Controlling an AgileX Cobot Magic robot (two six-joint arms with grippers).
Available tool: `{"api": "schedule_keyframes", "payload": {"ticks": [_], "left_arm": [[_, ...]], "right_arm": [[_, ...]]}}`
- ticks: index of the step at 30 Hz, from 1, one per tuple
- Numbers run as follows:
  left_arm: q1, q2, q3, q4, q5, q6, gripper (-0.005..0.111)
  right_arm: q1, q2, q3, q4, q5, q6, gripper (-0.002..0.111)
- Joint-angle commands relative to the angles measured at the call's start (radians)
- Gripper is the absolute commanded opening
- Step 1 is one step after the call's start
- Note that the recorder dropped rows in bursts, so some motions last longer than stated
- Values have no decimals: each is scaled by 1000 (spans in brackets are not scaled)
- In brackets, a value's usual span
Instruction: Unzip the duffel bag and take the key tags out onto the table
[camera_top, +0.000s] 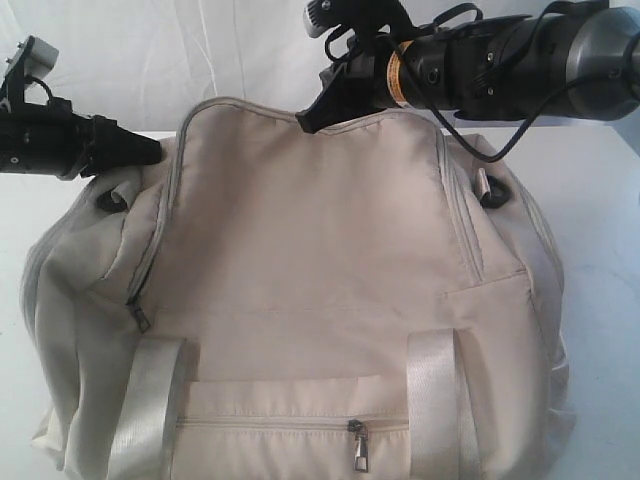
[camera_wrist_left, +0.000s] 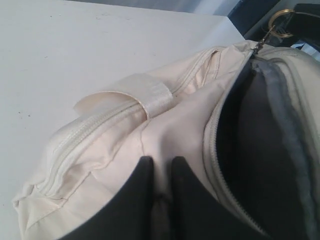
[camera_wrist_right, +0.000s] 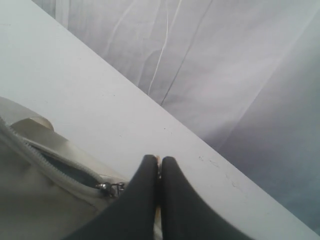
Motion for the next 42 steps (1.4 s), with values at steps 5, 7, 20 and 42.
{"api": "schedule_keyframes", "payload": {"ticks": [5, 7, 20, 42], "left_arm": [[-1, -3, -4, 13, -9, 48, 0], [-1, -3, -4, 13, -3, 48, 0], [15, -3, -4, 13, 66, 35, 0], [65, -3, -4, 13, 95, 39, 0]], "right_arm": [[-9, -14, -1, -2, 64, 4, 0], [-9, -14, -1, -2, 134, 4, 0], [-68, -31, -1, 16, 458, -58, 0], [-195, -210, -1, 866, 722, -987, 0]]}}
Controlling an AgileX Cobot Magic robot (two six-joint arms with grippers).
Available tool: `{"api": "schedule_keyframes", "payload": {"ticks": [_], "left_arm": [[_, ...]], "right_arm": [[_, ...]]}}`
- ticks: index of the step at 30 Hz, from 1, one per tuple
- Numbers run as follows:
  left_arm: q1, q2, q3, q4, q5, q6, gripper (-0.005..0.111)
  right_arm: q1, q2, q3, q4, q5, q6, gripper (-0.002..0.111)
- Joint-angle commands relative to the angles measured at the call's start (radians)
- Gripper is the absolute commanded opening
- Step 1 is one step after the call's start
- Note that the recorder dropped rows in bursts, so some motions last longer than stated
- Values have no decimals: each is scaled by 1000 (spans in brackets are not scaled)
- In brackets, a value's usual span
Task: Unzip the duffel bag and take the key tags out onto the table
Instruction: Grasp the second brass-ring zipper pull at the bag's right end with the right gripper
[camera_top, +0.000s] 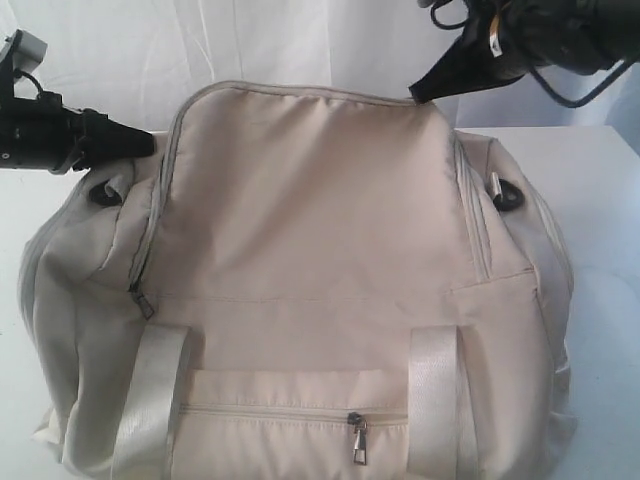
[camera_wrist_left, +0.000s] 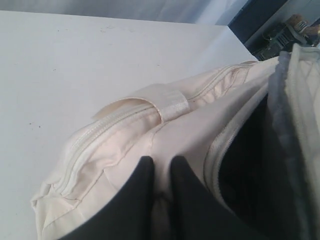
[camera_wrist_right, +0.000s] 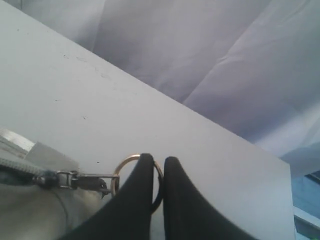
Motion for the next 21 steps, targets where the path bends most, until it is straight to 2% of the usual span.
{"api": "schedule_keyframes", "payload": {"ticks": [1, 3, 6, 10, 21], "left_arm": [[29, -3, -1, 32, 94, 4, 0], [29, -3, -1, 32, 94, 4, 0], [29, -3, -1, 32, 94, 4, 0], [29, -3, -1, 32, 93, 4, 0], [29, -3, -1, 32, 103, 4, 0]], "right_arm": [[-83, -73, -3, 157, 202, -249, 0], [-100, -76, -3, 262, 260, -388, 0], [-126, -76, 13, 363, 302, -414, 0], [-143, -76, 61, 480, 375, -544, 0], [-143, -169, 139, 715, 392, -674, 0]]}}
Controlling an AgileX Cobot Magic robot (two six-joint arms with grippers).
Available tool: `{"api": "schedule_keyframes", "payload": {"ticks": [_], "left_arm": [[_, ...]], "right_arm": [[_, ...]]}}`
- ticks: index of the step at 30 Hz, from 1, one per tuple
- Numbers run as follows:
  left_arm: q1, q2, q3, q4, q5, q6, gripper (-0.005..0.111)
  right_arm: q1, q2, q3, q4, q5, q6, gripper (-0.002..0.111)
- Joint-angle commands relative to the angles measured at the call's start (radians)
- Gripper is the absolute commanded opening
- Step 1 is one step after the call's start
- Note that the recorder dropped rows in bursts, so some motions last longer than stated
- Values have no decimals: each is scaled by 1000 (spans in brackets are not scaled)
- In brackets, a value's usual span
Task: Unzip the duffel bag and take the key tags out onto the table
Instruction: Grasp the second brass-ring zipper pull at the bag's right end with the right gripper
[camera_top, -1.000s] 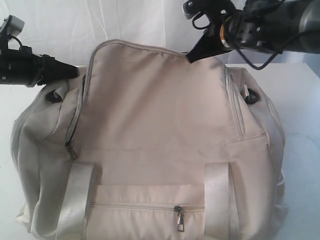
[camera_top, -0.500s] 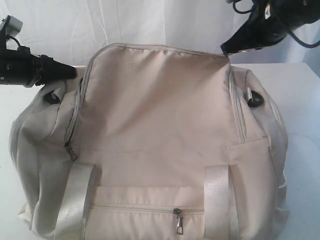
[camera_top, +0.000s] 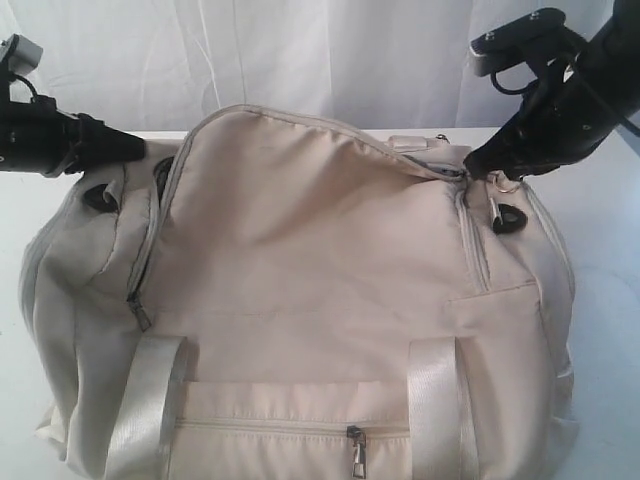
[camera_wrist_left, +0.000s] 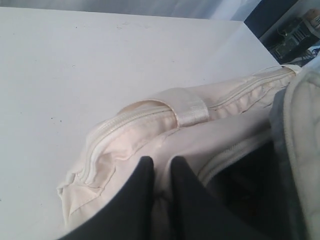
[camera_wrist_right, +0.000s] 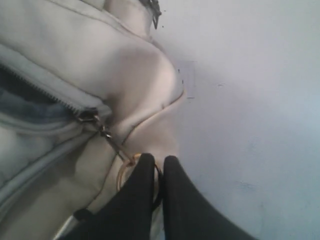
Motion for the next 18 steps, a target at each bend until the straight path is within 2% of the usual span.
{"api": "schedule_keyframes", "payload": {"ticks": [1, 6, 11, 15, 18], "left_arm": [[18, -3, 0, 8, 69, 2, 0], [18, -3, 0, 8, 69, 2, 0], [18, -3, 0, 8, 56, 4, 0], [28, -5, -15, -31, -3, 75, 1], [56, -5, -59, -64, -94, 118, 12]], "right_arm": [[-21, -69, 13, 40, 35, -53, 0], [-19, -133, 13, 145, 47, -71, 0], [-19, -141, 13, 149, 84, -89, 0], [-19, -141, 13, 160, 26, -88, 0], [-19, -141, 13, 167, 1, -90, 0]]}}
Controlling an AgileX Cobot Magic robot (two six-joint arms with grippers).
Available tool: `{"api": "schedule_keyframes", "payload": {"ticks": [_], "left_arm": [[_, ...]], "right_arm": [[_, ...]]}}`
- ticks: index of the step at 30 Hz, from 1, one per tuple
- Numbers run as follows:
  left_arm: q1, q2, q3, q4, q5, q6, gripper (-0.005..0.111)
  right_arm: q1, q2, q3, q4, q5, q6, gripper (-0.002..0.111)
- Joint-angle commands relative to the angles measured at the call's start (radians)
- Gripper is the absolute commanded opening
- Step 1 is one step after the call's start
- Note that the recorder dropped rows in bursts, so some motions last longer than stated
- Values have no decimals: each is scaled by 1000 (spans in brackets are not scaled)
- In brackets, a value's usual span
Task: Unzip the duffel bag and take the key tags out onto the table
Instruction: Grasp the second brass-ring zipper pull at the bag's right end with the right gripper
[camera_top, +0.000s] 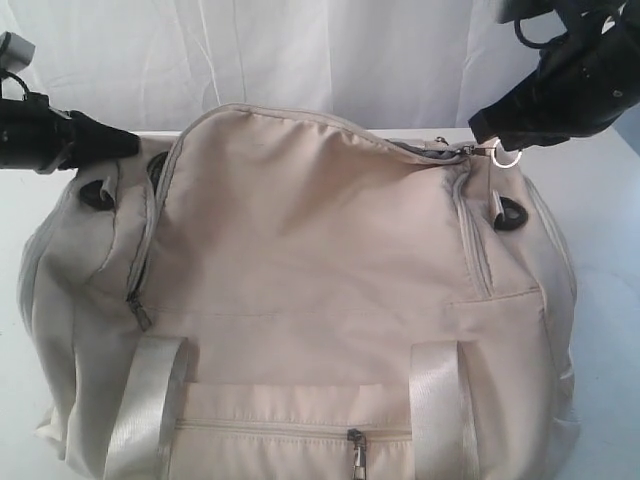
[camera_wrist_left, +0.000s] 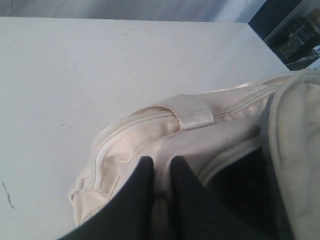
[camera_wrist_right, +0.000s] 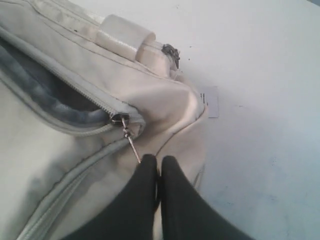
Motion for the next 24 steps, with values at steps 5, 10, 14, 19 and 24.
{"api": "schedule_keyframes", "payload": {"ticks": [5, 10, 14, 19, 24], "left_arm": [[103, -8, -165, -86, -136, 51, 43], [107, -8, -263, -176, -136, 26, 61], [19, -8, -314, -157, -136, -24, 61], [-134, -8, -333, -2, -14, 44, 61], [-200, 9, -347, 22, 177, 49, 61]], "right_arm": [[-12, -11, 6, -8, -42, -15, 0], [-12, -11, 6, 0, -54, -15, 0], [-12, -11, 6, 19, -80, -15, 0], [-12, -11, 6, 47, -97, -15, 0], [-12, -11, 6, 47, -86, -15, 0]]}}
